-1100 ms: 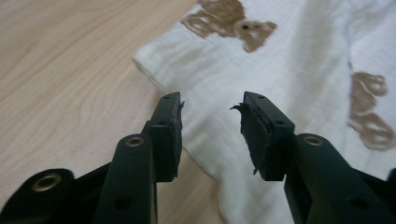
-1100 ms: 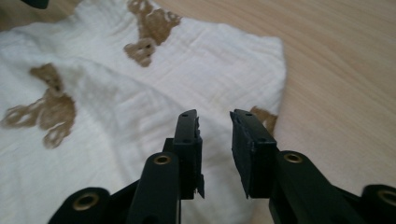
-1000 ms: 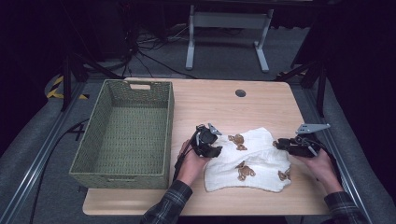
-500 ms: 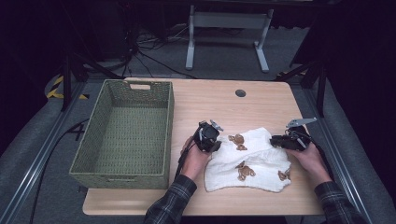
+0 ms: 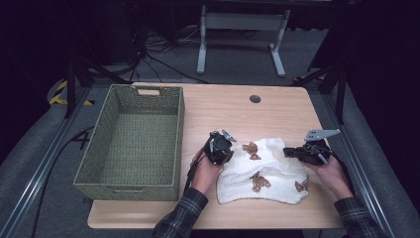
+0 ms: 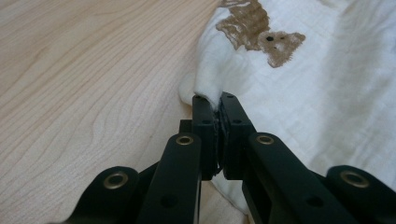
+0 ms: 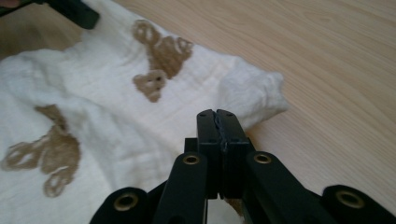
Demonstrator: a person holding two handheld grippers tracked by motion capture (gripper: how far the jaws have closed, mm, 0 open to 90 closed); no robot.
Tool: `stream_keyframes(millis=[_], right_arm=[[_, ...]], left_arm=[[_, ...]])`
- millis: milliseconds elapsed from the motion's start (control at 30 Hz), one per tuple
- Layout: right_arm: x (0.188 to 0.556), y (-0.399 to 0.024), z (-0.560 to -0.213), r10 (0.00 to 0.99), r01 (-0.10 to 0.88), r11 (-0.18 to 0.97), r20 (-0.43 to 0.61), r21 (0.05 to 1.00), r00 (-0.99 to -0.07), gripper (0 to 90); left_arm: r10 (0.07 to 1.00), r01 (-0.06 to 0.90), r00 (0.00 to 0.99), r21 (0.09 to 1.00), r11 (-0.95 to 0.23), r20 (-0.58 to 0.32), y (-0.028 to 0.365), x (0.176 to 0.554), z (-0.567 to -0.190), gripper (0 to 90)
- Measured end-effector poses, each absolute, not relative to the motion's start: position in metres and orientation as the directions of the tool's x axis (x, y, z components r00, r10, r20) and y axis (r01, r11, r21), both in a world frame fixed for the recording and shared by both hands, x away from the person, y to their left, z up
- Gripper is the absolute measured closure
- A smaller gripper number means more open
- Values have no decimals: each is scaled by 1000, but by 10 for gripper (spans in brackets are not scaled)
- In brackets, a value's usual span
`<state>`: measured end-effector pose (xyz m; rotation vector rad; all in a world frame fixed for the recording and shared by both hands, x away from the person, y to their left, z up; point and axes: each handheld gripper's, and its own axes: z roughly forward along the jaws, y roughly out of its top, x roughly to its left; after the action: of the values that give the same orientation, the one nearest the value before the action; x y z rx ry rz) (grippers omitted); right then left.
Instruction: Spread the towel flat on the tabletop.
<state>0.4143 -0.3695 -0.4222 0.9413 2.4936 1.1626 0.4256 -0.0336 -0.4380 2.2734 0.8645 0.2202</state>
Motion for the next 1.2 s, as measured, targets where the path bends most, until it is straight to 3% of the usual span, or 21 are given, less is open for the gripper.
stream_keyframes(millis=[433,567,833,1200], right_arm=[[378,-320,-435,469,384,591,86,709,-879,889],[371,-315,-434,432,359,601,88,714,-898,835],[380,-342,-417,534,380,520,56,765,-844,819],[410,-347,-435,589,469,514,102,718,-802,754]], left_arm=[[628,524,774,643,-559,-85,-35,425,-445,858],[618,520,782,632,-575,-80,-34,426,-445,853],[627,531,774,625,-572,-84,-37,425,-449,850],[621,526,780,615,-588,-73,-38,427,-451,850]])
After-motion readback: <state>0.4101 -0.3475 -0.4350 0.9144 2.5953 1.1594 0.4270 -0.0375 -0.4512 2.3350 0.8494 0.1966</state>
